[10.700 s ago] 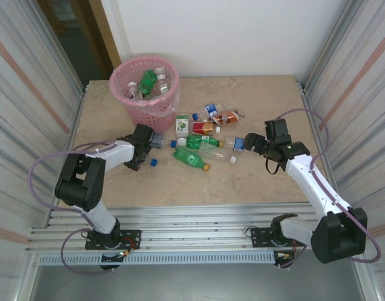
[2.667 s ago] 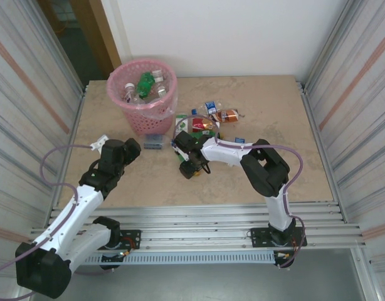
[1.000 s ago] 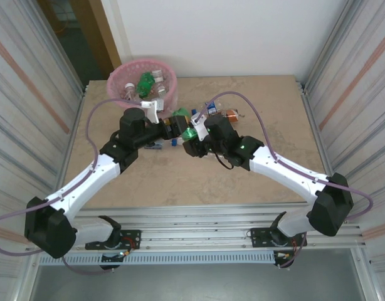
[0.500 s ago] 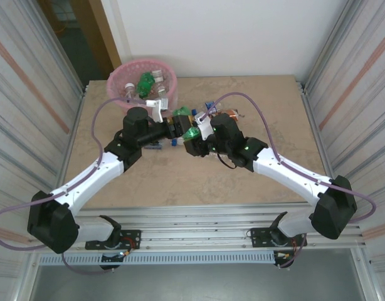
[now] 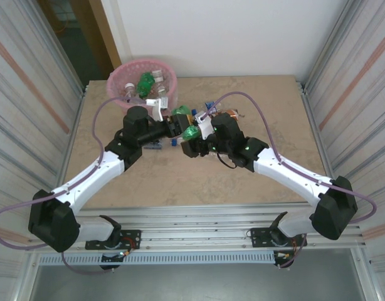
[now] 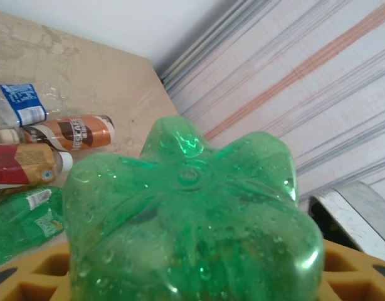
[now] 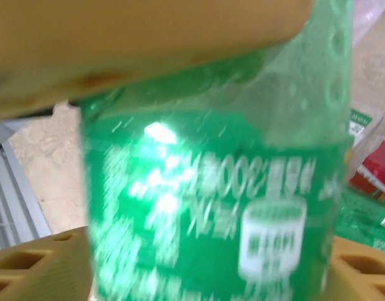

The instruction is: Put the plastic bottles in the bin

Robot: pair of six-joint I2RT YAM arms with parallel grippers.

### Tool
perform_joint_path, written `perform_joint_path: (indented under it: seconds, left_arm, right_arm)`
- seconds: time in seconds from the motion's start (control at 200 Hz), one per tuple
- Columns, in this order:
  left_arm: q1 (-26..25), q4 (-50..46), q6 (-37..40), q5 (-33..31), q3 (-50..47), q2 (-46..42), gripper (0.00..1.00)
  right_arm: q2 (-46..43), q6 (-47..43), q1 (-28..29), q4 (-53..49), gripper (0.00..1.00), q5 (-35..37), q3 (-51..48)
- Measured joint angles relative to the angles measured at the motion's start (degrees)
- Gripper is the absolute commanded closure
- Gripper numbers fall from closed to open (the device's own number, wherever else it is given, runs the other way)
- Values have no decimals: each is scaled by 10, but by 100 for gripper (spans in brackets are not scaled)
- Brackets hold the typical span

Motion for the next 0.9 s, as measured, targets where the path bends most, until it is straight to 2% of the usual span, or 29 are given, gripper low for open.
perform_joint_path:
  seconds: [0.07, 0.225, 0.431, 0.641, 0.902]
  left_arm:
    - [21, -16, 9, -6, 19, 0, 67]
    - [74, -56, 54, -33, 101, 5, 67]
    - [147, -77, 127, -62, 221, 39, 66]
    - [207, -122, 200, -108, 337, 125, 64]
    - [253, -174, 211, -113, 422, 247, 61]
  right_arm:
    - [-7, 0, 0, -2, 8, 3, 0]
    - [-24, 3, 0, -12, 0, 24, 0]
    - [-48, 21, -2, -39, 2, 76, 0]
    - [-52, 62, -31, -73, 2, 123, 0]
    - [-52, 102, -52, -86, 2, 137, 0]
